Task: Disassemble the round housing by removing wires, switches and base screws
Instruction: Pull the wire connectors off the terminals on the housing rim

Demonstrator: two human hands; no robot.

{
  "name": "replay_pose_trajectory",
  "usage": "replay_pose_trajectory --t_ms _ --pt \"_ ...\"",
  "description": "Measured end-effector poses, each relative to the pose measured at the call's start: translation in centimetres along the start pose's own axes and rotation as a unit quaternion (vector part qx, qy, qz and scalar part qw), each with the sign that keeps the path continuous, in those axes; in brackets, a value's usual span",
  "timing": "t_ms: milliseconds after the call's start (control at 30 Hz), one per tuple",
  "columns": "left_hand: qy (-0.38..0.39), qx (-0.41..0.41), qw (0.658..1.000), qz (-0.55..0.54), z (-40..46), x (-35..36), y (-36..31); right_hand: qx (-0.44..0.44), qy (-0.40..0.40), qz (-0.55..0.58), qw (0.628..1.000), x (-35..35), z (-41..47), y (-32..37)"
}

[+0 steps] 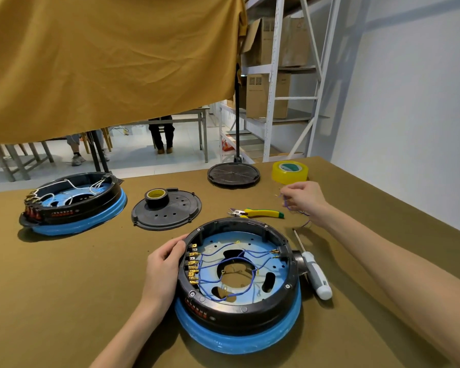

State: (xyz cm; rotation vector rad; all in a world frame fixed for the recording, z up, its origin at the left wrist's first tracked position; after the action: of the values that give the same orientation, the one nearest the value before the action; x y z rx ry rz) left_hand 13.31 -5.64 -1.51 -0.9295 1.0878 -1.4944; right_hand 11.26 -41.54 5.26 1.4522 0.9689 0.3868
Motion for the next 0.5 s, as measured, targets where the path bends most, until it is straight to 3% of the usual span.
replay_pose_trajectory --t_ms 300,500 --pt "0.038 0.014 0.999 0.023 0.2 -0.1 -0.1 -0.054 -0.105 -0.278 0.953 -2.7 4.7 -3.5" --pt "0.045 0.021 0.999 0.018 0.3 -0.1 -0.1 -0.111 -0.177 -0.42 0.883 -2.1 3.3 -2.2"
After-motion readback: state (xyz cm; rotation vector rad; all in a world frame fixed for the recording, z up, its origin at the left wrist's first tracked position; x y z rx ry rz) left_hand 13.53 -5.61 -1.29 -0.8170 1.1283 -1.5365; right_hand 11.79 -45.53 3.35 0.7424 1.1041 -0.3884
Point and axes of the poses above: each hand's wrist, its own z-axis towards the middle knuckle, its own x-axis out of the palm, y = z × x, the point moved 6 cm from there along z, towards the middle knuckle, and after that the axes turned 14 degrees about x, right-handed, at the moved point
